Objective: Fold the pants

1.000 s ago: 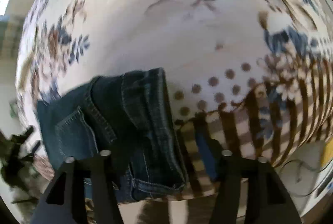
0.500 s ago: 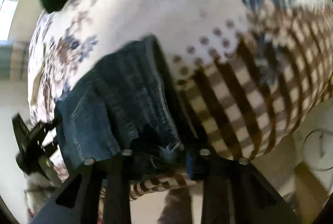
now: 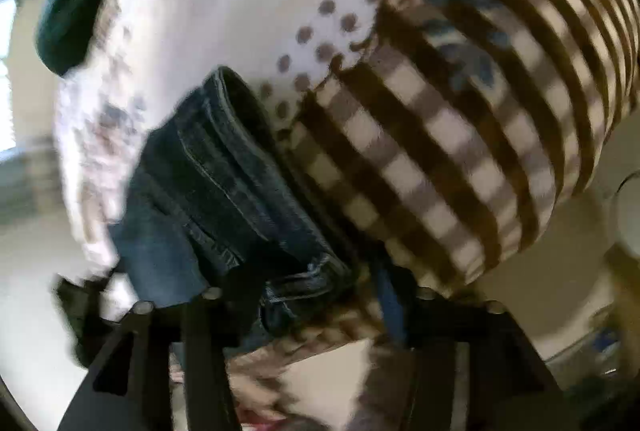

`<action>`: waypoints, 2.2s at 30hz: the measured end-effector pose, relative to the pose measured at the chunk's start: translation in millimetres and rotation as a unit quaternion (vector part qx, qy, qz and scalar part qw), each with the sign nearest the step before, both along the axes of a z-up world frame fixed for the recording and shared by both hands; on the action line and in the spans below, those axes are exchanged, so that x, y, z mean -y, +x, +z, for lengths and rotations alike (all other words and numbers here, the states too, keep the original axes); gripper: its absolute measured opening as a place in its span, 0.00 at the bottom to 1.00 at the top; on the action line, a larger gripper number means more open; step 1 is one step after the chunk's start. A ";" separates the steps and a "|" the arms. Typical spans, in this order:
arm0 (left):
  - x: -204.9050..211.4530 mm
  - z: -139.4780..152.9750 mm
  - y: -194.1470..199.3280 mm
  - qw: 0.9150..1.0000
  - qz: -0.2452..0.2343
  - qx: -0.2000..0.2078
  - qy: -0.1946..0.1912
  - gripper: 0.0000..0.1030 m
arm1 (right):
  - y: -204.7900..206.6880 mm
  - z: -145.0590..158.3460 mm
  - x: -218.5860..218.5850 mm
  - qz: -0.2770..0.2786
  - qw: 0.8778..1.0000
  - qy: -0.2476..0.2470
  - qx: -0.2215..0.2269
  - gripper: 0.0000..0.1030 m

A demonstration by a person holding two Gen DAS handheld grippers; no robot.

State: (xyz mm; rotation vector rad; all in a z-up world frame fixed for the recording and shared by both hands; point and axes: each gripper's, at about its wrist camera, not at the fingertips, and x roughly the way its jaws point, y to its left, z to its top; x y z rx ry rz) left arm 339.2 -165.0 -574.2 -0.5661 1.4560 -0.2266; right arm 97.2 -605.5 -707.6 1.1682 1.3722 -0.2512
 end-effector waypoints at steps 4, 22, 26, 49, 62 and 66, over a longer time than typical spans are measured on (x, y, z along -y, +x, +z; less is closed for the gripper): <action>-12.6 11.8 -28.6 0.998 0.022 0.016 -0.060 0.97 | -12.1 -6.2 -21.4 0.009 0.997 0.062 0.041 0.83; -4.7 -39.2 -52.0 0.997 0.010 -0.032 -0.069 0.97 | 21.1 -33.2 -102.2 -0.050 0.983 0.112 0.139 0.94; -1.7 -40.6 -49.5 0.997 0.006 -0.035 -0.069 0.97 | 24.6 -10.2 -103.1 -0.034 0.984 0.097 0.142 0.94; -3.3 -46.3 -43.1 0.996 0.002 -0.046 -0.078 0.97 | 45.6 -46.9 -49.3 -0.054 0.980 0.122 0.148 0.91; -1.4 -51.2 -41.0 0.993 0.021 -0.033 -0.109 0.97 | 67.8 -51.3 -55.6 -0.034 0.978 0.102 0.178 0.62; 5.6 -37.9 -43.8 0.996 0.007 -0.003 -0.091 0.42 | 69.5 -35.1 -57.7 -0.036 0.980 0.080 0.179 0.45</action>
